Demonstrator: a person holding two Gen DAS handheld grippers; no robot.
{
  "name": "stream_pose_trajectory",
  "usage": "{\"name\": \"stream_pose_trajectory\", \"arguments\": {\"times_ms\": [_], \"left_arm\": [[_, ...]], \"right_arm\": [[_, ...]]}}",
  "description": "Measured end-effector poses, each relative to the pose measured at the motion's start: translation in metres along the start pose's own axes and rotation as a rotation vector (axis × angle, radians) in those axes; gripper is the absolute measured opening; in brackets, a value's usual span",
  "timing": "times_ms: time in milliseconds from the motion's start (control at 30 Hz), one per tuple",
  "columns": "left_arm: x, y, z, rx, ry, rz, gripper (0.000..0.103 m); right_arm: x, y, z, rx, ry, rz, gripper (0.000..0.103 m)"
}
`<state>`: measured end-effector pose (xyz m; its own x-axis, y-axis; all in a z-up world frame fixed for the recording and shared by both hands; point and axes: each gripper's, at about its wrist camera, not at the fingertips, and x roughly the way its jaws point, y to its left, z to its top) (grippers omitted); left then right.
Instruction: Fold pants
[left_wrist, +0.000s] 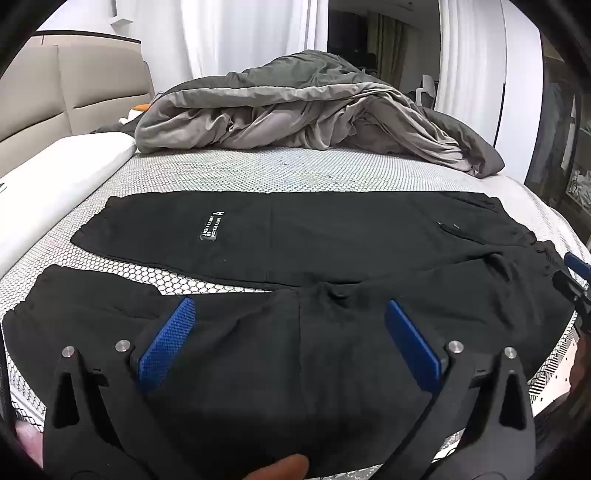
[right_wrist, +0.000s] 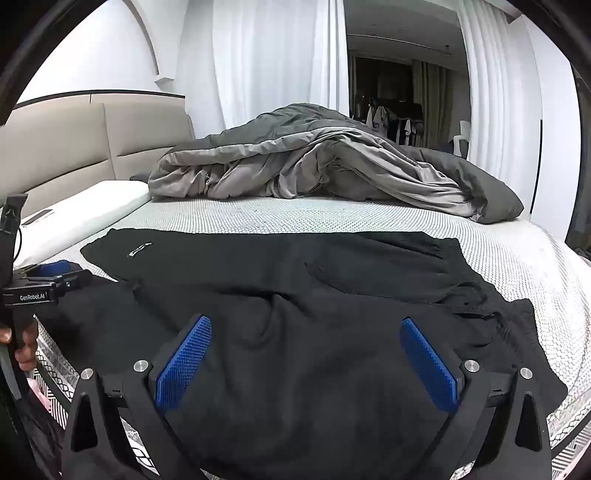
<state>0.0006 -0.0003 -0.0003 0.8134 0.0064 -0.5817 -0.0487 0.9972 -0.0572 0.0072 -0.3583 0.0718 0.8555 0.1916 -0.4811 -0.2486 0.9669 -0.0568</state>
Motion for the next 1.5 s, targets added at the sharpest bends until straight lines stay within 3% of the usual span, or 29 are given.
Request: {"name": "stream_pose_trajectory", "arguments": {"times_ms": [367,1500], "left_arm": [[0.002,0.001,0.000,-0.008,-0.002,0.022,0.102],[0.001,0.001,0.002,0.006,0.002,0.018,0.102]], "right_arm": [[-0.002,-0.016,0.000,0.085,0.013,0.016,0.103],[-0.005,-0.014,0.001,0.050,-0.004,-0.019,0.103]]}}
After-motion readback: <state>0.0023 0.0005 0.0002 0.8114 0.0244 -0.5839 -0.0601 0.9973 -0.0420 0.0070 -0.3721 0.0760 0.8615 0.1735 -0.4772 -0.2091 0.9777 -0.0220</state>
